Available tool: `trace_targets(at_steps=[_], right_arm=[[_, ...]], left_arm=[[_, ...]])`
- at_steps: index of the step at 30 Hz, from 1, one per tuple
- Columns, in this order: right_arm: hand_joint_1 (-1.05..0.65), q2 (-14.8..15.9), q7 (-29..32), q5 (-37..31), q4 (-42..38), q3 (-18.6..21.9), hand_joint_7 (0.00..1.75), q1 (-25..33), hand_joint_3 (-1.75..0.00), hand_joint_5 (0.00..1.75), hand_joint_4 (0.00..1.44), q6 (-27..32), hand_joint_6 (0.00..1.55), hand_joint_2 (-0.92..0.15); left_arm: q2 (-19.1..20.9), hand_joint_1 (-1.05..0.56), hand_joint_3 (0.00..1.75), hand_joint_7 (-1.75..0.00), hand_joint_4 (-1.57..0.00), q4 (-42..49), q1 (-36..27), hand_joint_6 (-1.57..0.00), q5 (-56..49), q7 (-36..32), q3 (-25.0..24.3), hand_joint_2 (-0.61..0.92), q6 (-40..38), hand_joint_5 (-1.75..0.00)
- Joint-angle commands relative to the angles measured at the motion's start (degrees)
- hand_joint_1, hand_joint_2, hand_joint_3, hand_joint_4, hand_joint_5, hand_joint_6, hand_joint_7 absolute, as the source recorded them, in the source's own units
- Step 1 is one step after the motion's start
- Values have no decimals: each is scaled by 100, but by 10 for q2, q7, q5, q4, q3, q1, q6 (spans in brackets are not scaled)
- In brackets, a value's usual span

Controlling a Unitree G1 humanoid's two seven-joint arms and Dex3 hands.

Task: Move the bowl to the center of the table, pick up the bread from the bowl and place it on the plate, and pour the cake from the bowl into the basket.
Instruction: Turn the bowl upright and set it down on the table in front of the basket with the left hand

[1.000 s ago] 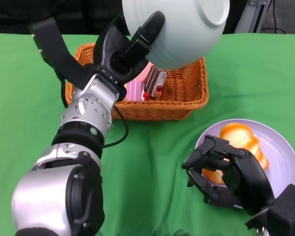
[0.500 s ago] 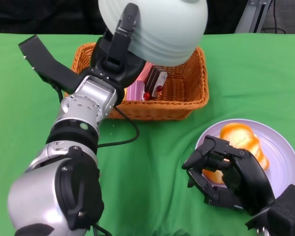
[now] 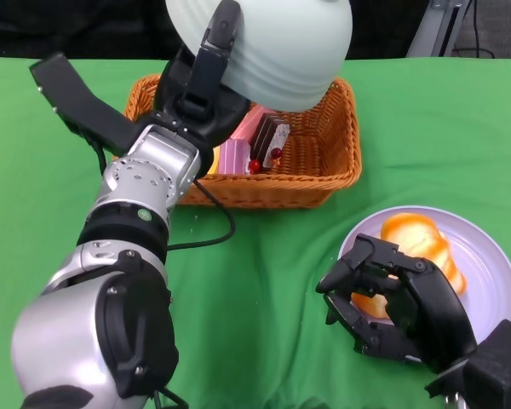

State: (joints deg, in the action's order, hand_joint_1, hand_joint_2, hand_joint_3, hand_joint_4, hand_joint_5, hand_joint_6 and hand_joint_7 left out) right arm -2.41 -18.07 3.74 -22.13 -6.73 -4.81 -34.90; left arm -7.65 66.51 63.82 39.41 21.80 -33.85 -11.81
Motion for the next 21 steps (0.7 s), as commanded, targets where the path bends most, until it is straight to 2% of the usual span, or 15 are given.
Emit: trace_targets(at_steps=[1, 8, 15, 21], right_arm=[[-19, 3, 4, 2, -2, 5, 122, -8, -81, 156, 68, -4, 68, -59], [-20, 2, 5, 4, 2, 6, 121, -7, -79, 156, 70, -4, 69, -60], [-19, 4, 4, 6, 9, 7, 122, -4, -80, 157, 68, -1, 68, -60], [-21, 7, 10, -2, 13, 10, 124, -8, -80, 156, 69, 1, 68, -60]], left_arm=[[11, -9, 61, -145, -66, -18, 6, -66, -18, 23, 18, 89, 24, -175], [17, -12, 65, -145, -67, -40, -11, -69, -71, 48, 63, 92, 86, -175], [36, -12, 64, -146, -72, -71, -46, -74, -170, 62, 142, 91, 203, -175], [45, -10, 75, -148, -73, -94, -86, -65, -247, 42, 192, 82, 340, -175]])
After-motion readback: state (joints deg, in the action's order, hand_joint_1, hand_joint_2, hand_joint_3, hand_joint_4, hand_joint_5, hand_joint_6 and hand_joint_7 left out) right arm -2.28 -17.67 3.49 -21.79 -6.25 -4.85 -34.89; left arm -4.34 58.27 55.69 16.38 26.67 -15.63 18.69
